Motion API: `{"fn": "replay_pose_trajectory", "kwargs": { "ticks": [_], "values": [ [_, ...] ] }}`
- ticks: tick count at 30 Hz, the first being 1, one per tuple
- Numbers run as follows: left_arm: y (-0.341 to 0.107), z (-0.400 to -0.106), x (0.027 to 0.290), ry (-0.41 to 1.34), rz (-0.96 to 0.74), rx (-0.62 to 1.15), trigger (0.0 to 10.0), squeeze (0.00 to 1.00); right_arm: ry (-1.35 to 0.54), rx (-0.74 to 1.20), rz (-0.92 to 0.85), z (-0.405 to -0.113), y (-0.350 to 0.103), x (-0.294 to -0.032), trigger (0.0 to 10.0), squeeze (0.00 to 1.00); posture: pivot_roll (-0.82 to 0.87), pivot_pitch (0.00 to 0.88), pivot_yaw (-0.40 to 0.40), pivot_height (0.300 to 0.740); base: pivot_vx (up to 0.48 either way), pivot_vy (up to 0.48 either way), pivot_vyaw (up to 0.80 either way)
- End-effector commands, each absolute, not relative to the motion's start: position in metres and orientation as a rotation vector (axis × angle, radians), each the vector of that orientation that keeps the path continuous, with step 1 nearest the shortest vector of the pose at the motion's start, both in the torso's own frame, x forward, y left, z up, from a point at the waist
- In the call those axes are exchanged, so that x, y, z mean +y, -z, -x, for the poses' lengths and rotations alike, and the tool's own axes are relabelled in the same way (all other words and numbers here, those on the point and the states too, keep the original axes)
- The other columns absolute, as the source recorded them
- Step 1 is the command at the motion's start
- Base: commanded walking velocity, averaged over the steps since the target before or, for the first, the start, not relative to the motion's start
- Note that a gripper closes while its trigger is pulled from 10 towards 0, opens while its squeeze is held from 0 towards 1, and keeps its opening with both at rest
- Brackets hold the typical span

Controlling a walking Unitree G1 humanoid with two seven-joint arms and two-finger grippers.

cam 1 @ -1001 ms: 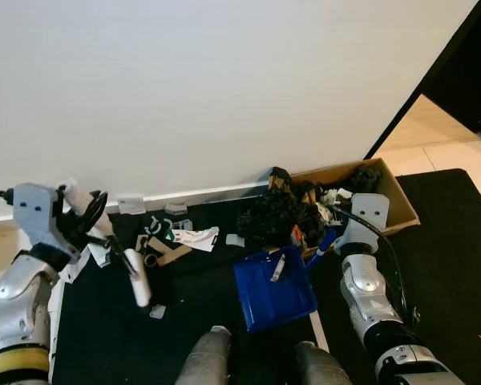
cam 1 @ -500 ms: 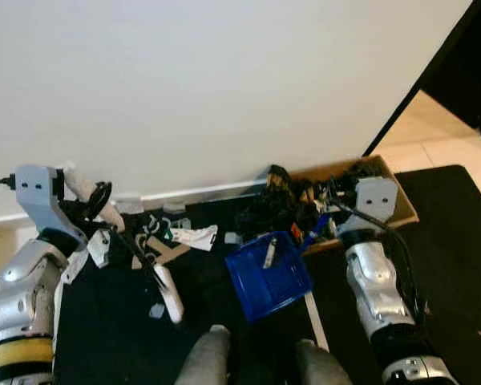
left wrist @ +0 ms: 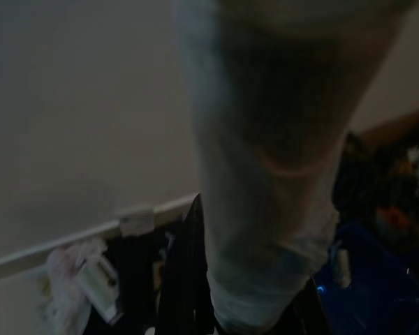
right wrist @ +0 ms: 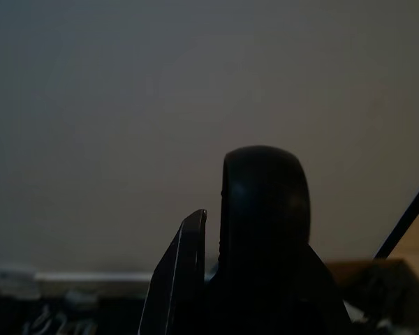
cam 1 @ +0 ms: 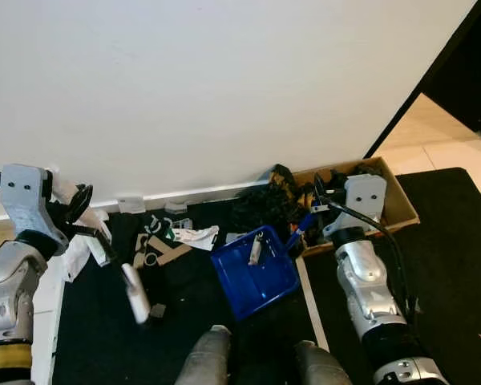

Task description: Sweep floor

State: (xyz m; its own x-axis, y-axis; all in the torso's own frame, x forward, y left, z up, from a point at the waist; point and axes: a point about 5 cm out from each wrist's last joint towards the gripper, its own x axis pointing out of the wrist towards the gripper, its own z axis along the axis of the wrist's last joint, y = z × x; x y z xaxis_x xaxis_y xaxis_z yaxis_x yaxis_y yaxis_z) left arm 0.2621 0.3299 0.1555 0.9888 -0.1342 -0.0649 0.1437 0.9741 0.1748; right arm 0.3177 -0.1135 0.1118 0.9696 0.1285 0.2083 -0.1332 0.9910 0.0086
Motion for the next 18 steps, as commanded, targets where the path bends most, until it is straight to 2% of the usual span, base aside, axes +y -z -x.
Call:
{"fn": "replay_pose_trajectory", "kwargs": {
  "ticks": [1, 8, 13, 18],
  "values": [
    [-0.160, -0.258, 0.339, 0.147, -0.263, 0.042, 10.0, 0.00, -0.116, -0.162, -0.068, -0.318, -0.103, -0.113, 10.0, 0.00, 0.24, 0.229, -0.040, 0.740, 0.000, 0.000, 0.00],
    [-0.144, -0.258, 0.341, 0.175, -0.271, 0.066, 10.0, 0.00, -0.106, -0.106, -0.125, -0.318, -0.088, -0.103, 10.0, 0.00, 0.24, 0.237, -0.036, 0.740, 0.000, 0.000, 0.00],
    [-0.124, -0.263, 0.333, 0.202, -0.305, 0.080, 10.0, 0.00, -0.131, -0.071, -0.210, -0.320, -0.083, -0.091, 10.0, 0.00, 0.26, 0.249, -0.045, 0.740, 0.000, 0.000, 0.00],
    [-0.106, -0.262, 0.327, 0.217, -0.243, 0.111, 10.0, 0.00, -0.164, -0.074, -0.207, -0.327, -0.089, -0.078, 10.0, 0.00, 0.27, 0.258, -0.048, 0.740, 0.000, 0.000, 0.00]
  ]
}}
